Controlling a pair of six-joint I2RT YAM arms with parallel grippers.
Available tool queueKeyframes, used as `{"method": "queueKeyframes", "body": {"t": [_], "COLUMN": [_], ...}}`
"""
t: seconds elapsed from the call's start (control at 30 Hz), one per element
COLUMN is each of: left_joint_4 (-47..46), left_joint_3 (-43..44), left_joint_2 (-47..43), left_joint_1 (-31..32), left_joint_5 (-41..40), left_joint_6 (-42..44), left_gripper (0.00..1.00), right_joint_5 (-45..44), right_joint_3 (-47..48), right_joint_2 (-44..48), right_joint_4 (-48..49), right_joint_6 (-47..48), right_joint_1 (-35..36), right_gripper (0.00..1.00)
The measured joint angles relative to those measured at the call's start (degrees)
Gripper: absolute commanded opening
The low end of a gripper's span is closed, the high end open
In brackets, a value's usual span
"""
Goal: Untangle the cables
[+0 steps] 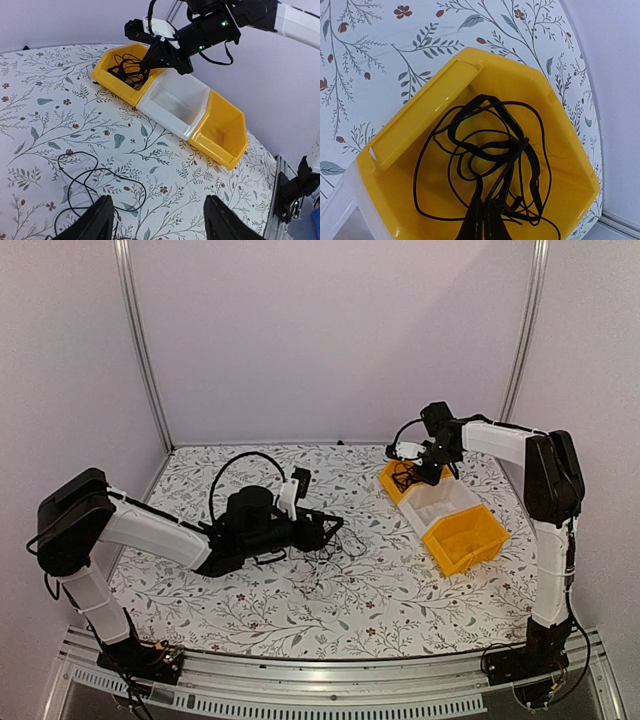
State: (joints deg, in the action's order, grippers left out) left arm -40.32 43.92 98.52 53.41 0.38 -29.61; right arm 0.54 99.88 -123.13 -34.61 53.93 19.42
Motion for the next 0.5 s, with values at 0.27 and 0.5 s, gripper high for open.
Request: {"method": "queueKeyframes", "body": {"t": [0.27,0.5], "left_joint_4": [2.2,6.4], "left_joint_3": [0.0,0.2], "left_joint_2": [-0.1,-1.6], "left_joint_1": [0.0,-0.5], "left_joint_5": [-0.5,-1.3], "left_joint_6": [0.8,2.3], "left_gripper": [0.62,0.62], "right_joint_5": [3.0,3.9], "right_joint_3": [0.2,-3.3], "right_joint_2": [0.5,7.6], "right_joint_4": [-2.2,-4.3], "right_joint_6": [-3.8,-6.6], "right_joint_1": [-0.4,-0.4], "right_gripper": [0.31,0.46]}}
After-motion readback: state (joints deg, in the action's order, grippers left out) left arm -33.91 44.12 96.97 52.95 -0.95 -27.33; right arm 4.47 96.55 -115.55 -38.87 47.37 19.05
